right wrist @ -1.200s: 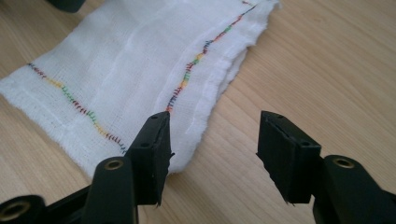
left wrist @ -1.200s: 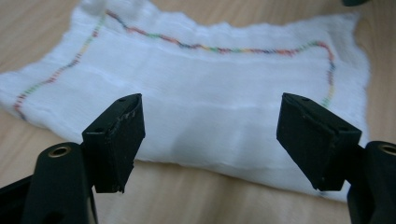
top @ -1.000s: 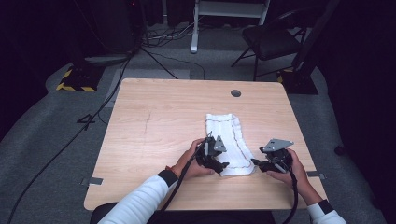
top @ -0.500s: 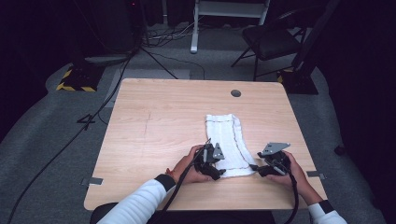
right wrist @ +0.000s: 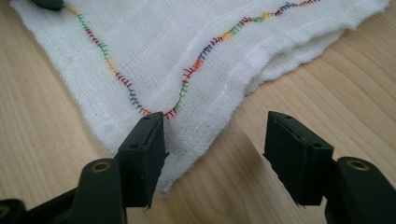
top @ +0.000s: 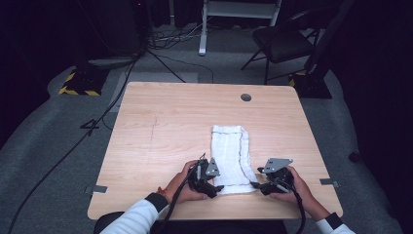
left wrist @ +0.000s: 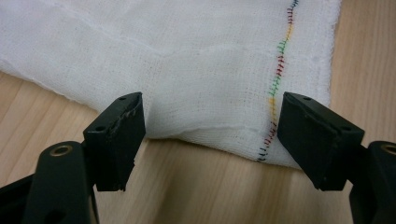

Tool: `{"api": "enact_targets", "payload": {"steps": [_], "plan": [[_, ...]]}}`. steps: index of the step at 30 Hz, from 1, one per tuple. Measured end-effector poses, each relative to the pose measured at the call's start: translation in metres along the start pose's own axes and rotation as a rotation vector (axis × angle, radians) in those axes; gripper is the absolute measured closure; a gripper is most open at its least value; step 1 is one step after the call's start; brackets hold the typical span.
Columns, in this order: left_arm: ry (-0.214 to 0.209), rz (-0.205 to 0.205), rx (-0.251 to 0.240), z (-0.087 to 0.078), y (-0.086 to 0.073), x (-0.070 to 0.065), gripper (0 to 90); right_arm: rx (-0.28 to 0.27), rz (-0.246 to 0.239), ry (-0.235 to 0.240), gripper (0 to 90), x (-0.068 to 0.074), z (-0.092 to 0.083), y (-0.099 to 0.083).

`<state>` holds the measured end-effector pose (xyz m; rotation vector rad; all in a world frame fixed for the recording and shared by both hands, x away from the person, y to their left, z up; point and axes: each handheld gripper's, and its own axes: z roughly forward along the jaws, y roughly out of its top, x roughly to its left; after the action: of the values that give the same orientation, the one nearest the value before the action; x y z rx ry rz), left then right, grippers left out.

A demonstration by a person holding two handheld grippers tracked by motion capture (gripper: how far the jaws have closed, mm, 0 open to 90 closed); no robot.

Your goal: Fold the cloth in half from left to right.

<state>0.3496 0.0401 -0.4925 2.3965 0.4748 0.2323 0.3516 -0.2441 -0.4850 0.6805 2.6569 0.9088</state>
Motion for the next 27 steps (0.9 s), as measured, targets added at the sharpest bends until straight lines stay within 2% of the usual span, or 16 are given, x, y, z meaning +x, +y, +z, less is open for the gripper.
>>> {"api": "enact_targets", "payload": {"steps": [5,7,9,10,11,12,14,17,18,19,21,22,23,26,27], "plan": [[0.001,0.005,0.012,-0.013,-0.011,0.0,23.7,-0.02,-0.034,0.025,36.1,0.007,0.0,0.005],[0.002,-0.003,0.012,-0.018,-0.014,0.002,23.7,-0.031,-0.03,0.022,36.1,0.005,-0.001,0.006],[-0.002,-0.01,-0.011,-0.024,-0.015,0.006,23.8,-0.049,-0.012,0.019,36.1,0.001,-0.003,0.007],[0.009,-0.019,-0.021,-0.027,-0.014,0.008,20.4,-0.07,0.0,0.002,36.2,-0.005,-0.006,0.009],[0.028,-0.033,-0.033,-0.03,-0.013,0.012,20.4,-0.07,0.0,0.002,36.2,-0.005,-0.006,0.009],[0.033,-0.048,-0.044,-0.033,-0.012,0.016,21.2,-0.087,0.005,-0.032,36.8,-0.012,-0.008,0.014],[0.028,-0.089,-0.086,-0.038,-0.011,0.025,21.0,-0.099,0.014,-0.046,37.3,-0.016,-0.009,0.016],[0.064,-0.093,-0.093,-0.04,-0.004,0.037,20.9,-0.131,0.034,-0.094,38.6,-0.032,-0.008,0.029],[0.073,-0.101,-0.092,-0.04,-0.001,0.043,20.9,-0.131,0.034,-0.094,38.6,-0.032,-0.008,0.029],[0.084,-0.111,-0.094,-0.038,0.002,0.049,20.8,-0.141,0.049,-0.116,39.3,-0.042,-0.004,0.038],[0.1,-0.119,-0.092,-0.034,0.009,0.062,20.8,-0.145,0.053,-0.124,39.8,-0.048,-0.002,0.042],[0.116,-0.13,-0.088,-0.031,0.013,0.068,20.7,-0.14,0.073,-0.126,40.0,-0.059,0.006,0.051],[0.118,-0.145,-0.086,-0.027,0.016,0.075,20.7,-0.14,0.073,-0.126,40.0,-0.059,0.006,0.051],[0.146,-0.174,-0.08,-0.015,0.026,0.094,20.7,-0.132,0.109,-0.139,40.2,-0.078,0.024,0.068],[0.145,-0.186,-0.077,-0.01,0.029,0.1,20.7,-0.132,0.109,-0.139,40.2,-0.078,0.024,0.068]]}}
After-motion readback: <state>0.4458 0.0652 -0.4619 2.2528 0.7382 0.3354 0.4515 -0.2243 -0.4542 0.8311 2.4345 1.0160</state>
